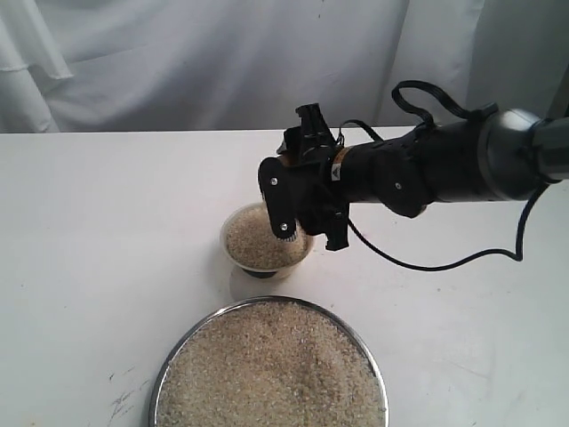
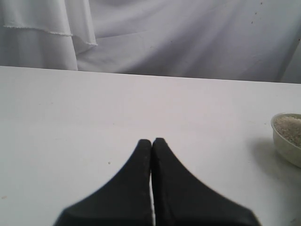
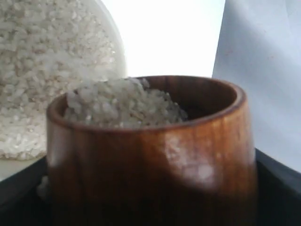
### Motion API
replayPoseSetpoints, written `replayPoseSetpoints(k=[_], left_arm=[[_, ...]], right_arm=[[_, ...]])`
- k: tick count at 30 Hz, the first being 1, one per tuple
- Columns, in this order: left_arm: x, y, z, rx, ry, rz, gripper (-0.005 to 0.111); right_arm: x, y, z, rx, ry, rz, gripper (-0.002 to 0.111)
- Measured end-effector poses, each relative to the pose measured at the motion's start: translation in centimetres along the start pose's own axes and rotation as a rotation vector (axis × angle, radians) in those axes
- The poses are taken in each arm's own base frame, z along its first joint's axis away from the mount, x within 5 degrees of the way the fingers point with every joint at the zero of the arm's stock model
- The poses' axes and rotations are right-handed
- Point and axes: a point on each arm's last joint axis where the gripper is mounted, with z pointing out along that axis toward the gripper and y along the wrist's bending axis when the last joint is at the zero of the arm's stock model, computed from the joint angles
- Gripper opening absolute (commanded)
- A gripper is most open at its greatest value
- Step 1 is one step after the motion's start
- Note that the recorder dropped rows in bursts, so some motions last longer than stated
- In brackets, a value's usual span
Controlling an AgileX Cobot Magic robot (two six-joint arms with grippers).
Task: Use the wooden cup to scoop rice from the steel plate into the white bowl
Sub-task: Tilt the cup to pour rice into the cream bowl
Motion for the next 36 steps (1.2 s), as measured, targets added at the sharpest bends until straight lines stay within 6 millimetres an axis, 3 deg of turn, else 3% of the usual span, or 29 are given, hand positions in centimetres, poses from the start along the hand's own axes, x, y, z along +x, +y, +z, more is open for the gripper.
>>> replayPoseSetpoints(k=[9,27,36], left_arm=[[0.0,0.0,0.0,0.0,0.0,0.0,0.0],[0.0,0.0,0.0,0.0,0.0,0.0,0.0],[0.0,0.0,0.0,0.0,0.0,0.0,0.0]], right_arm=[[0.1,0.7,1.6,-0.028,0.002,-0.138,0.0],[0.1,0.7,1.7,-0.018,-0.005,-0.379,0.0],[-0.2,-0.4,1.7,0.036,-0.01,-0.45,0.0]])
